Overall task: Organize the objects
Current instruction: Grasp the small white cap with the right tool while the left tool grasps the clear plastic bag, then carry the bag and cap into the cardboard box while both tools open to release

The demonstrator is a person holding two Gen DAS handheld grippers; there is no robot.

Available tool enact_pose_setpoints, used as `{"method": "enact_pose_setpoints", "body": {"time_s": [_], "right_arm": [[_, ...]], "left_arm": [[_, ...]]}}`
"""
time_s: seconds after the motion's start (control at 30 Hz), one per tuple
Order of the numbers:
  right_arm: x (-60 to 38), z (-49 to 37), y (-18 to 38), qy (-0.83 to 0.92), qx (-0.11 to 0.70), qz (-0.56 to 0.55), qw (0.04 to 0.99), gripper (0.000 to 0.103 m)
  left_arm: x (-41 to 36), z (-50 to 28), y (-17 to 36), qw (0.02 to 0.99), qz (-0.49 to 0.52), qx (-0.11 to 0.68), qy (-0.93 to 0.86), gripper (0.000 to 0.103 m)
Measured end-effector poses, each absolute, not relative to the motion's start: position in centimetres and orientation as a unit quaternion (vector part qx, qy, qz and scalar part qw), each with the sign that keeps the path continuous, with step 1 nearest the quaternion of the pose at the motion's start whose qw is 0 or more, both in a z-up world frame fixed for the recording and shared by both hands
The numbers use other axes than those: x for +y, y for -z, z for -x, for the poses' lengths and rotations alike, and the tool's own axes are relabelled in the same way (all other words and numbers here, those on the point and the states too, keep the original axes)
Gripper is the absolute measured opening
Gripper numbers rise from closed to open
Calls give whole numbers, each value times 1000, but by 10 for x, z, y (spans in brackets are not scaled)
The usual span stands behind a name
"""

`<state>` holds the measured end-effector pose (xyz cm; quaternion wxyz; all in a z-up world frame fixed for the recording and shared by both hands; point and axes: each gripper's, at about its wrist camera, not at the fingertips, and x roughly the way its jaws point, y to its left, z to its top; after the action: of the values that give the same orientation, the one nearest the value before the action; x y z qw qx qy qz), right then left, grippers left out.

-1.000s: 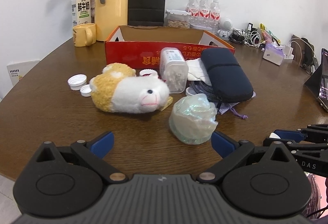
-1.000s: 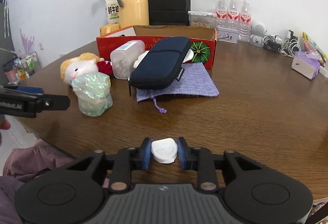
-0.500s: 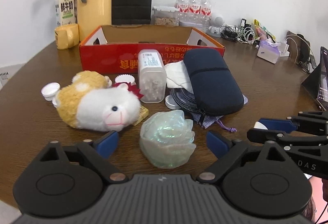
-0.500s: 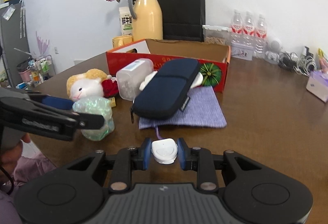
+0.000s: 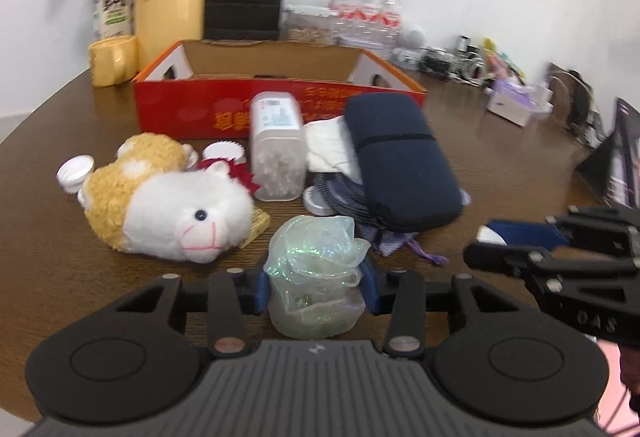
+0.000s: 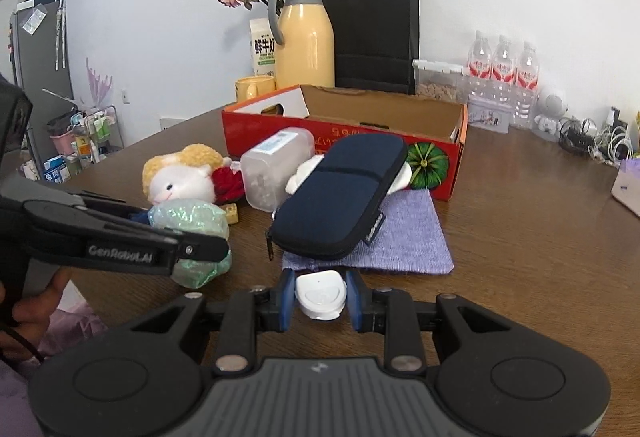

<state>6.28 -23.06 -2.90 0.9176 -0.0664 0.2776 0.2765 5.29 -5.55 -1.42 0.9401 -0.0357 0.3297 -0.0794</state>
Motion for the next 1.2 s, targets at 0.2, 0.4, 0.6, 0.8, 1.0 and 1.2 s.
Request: {"method": "enact_pose_setpoints", "body": {"time_s": [0.2,0.4,0.6,0.8,1.0,1.2], "right_arm": [[-232,-58,7,-272,242,69,929,26],[-227,-74,-17,-269,205,69,938,26],[-213,-113,-41,-263,174,63,947,26],[-186,-177,-53,-251,181,54,949,26],[-166,-257,-38,-228,233,68,943,26],[-155,-323,-5,-205,306,97,925,26]], "left_arm": [[-56,-45,-18,953,12,285,104,43],[-49,-69,-60,970,1,231,83,43],[-38,-116,-86,976,3,211,58,44],[-27,-182,-90,972,3,232,43,44],[-22,-262,-70,950,-30,310,22,44],[-7,-327,-36,921,-30,389,0,44]]}}
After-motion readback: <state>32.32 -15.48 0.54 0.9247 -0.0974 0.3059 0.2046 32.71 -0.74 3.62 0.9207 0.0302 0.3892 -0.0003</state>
